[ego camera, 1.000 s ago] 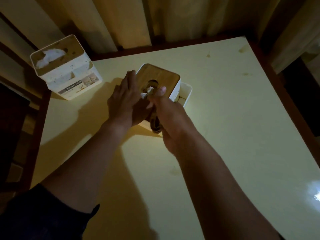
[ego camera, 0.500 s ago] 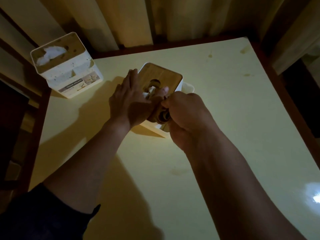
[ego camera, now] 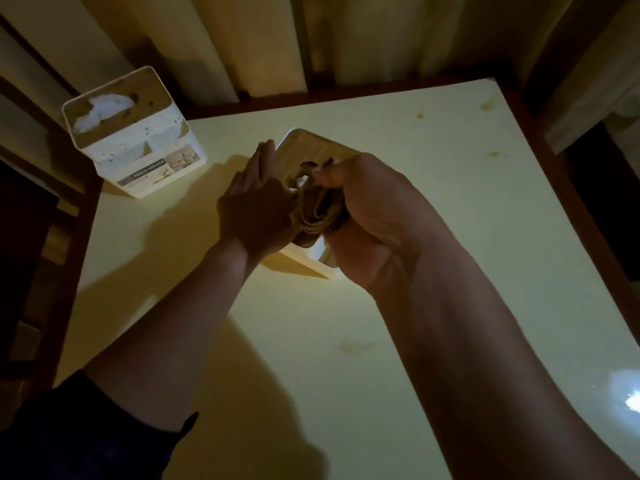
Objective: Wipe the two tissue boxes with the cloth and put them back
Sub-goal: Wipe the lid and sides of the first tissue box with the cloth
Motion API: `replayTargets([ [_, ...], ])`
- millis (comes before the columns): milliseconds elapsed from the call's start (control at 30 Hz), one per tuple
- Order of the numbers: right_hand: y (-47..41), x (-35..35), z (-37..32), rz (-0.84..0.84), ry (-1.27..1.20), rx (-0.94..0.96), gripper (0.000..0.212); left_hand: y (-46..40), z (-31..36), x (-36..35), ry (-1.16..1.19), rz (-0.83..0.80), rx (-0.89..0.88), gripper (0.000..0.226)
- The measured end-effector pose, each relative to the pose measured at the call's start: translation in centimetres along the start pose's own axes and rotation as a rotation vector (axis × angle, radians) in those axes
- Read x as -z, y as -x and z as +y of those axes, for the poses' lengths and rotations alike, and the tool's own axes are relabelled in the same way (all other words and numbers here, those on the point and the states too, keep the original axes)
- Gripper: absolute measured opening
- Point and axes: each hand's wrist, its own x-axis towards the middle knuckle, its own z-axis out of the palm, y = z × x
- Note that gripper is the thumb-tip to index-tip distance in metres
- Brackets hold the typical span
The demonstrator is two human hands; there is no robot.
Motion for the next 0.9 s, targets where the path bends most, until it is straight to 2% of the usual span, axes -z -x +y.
replayTargets([
  [200, -1.2, -1.1, 1.6, 0.033, 0.047, -0.157, 0.017, -0.4, 0.8, 0.3, 0.024, -0.038, 0.092, 0.097],
  [267, -1.4, -1.6, 1.9, 0.064, 0.099, -0.162, 0.025, -0.4, 0.7, 0.1, -0.012, -0.038, 0.103, 0.093],
  [333, -1.2, -1.5, 2.0, 0.085, 0.156, -0.144, 0.030, -0.7, 0.7, -0.1, 0.012, -0.037, 0.135, 0.088],
  [467, -0.2, 0.0, 1.7, 0.005, 0.195, -0.093, 0.013, -0.7, 0.9, 0.0, 0.121, -0.051, 0.155, 0.083],
  [533, 0.8, 0.8, 0.8, -0.003, 0.189, -0.022, 0.021, -0.5, 0.7, 0.0, 0.145, -0.042, 0.136, 0.082],
  [633, 1.7, 1.9, -2.3, 0.005, 0.140, 0.056, 0.021, -0.6, 0.5, 0.2, 0.178, -0.062, 0.147, 0.079],
  [667, 1.7, 2.2, -3.6, -0.027, 0.169, 0.069, 0.023, -0.7, 0.6, 0.3, 0.165, -0.066, 0.143, 0.078],
  [733, 1.2, 2.8, -5.9, -0.068, 0.385, 0.089, 0.028, -0.7, 0.7, 0.4, 0.132, -0.066, 0.131, 0.076],
  [800, 0.4, 2.7, -7.1, -0.067, 0.494, 0.029, 0.030, -0.4, 0.7, 0.5, 0.122, -0.053, 0.119, 0.077],
  [900, -1.6, 2.6, -7.1, -0.069, 0.311, -0.116, 0.011, 0.0, 0.2, 0.4, 0.101, -0.056, 0.054, 0.079],
])
